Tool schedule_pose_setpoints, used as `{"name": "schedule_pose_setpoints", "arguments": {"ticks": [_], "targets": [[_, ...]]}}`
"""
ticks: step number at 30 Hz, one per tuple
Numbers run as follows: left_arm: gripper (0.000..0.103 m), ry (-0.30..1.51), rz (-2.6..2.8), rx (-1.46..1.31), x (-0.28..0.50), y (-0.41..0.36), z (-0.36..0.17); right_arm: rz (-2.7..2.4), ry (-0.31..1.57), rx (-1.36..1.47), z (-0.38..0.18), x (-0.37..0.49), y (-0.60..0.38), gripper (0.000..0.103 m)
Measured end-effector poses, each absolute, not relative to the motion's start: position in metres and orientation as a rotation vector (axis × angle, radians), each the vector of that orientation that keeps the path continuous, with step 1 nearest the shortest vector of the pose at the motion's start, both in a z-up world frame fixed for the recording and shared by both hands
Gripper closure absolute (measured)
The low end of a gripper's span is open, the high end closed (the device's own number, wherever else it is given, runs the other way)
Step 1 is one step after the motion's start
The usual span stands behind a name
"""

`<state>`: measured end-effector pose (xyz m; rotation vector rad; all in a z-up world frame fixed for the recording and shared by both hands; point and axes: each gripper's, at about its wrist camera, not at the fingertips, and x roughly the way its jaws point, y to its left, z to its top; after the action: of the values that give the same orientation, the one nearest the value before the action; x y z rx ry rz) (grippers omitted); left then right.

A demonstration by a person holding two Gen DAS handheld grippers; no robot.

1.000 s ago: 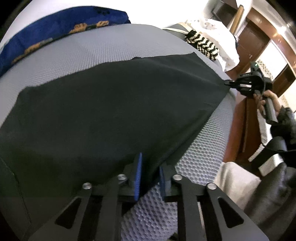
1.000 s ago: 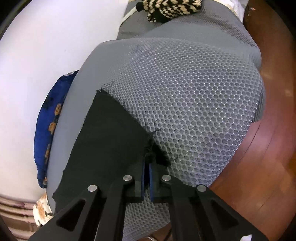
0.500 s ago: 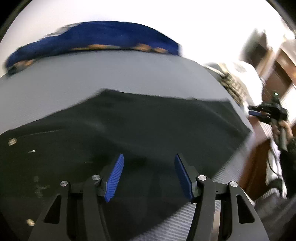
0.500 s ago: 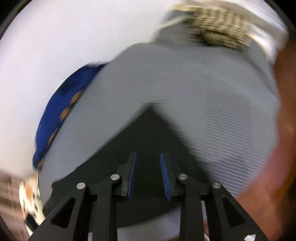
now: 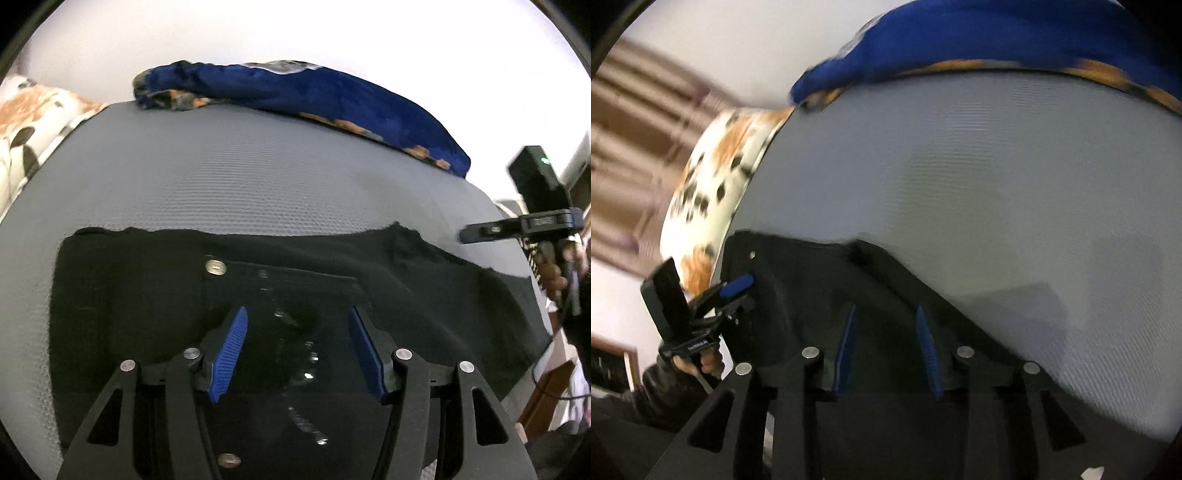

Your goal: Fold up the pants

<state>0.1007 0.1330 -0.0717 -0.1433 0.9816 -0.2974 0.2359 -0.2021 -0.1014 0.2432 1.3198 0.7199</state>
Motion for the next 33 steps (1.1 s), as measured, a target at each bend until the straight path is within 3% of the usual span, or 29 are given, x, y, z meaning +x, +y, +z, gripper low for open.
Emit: {"name": "schedule_pose_setpoints", "arguments": {"ticks": [4, 9, 11, 17, 21, 24, 26, 33], "targets": [[0.045, 0.986, -0.332, -0.182, 0.103, 0.146, -0.073, 0.820, 1.365, 0.168, -0.121, 0.256, -0.161, 0.063], [0.045, 0.986, -0.373, -0.172, 0.101, 0.150, -0.075, 0.871, 1.429, 0.115, -0.140, 0.272, -0.140, 0.064], [0.045, 0.990, -0.386, -0.175, 0.103, 0.149, -0.075, 0.921, 1.438, 0.149, -0.139, 0.272, -0.137, 0.092], [0.045, 0.991, -0.403, -0.201, 0.107, 0.155, -0.075, 0.877, 1.331, 0.100, -0.117, 0.270, -0.132, 0.098], [0.049, 0.983, -0.411, -0.182, 0.105, 0.156, -0.077, 0.796, 1.322, 0.022, -0.138, 0.276, -0.120, 0.099], [0.050, 0.985, -0.411, -0.188, 0.106, 0.158, -0.077, 0.804, 1.317, 0.056, -0.142, 0.278, -0.124, 0.095], [0.050, 1.002, -0.400, -0.195, 0.107, 0.156, -0.075, 0.750, 1.316, 0.051, -0.136, 0.278, -0.130, 0.062], [0.049, 0.979, -0.460, -0.086, 0.109, 0.109, -0.046, 0.558, 1.142, 0.168, -0.071, 0.245, -0.224, 0.062]]}}
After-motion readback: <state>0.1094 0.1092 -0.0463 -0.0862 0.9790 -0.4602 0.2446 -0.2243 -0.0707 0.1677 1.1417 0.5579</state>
